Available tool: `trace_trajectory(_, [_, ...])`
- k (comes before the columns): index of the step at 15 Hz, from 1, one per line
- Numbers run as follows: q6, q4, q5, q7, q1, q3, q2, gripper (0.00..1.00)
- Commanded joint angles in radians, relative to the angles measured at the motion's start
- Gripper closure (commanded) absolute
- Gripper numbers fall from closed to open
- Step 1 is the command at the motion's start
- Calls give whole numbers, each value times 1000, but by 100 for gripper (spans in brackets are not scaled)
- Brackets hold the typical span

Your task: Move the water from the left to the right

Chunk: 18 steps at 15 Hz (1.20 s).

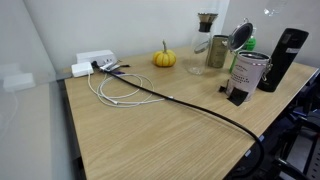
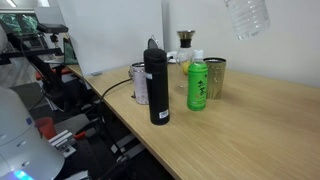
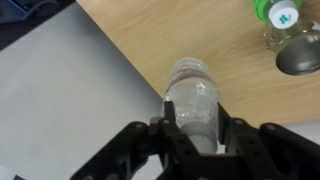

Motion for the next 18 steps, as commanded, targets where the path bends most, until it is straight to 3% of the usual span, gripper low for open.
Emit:
trace_trajectory(1, [-60,-61,14,51,-26,-24,-27,85])
trace_trajectory(3, [-68,-94,18,56,-30,-45,-29,85])
trace_trajectory(4, [-61,-74,9,45,-22,-44,-2,60])
trace_trajectory(12, [-61,-88,11,52,-26,-49,-15,60])
trace_trajectory(13, [-78,-81,20,65,-27,-47,3,85])
trace_trajectory(18, [-110,-20,112,289,-37,-64,138,85])
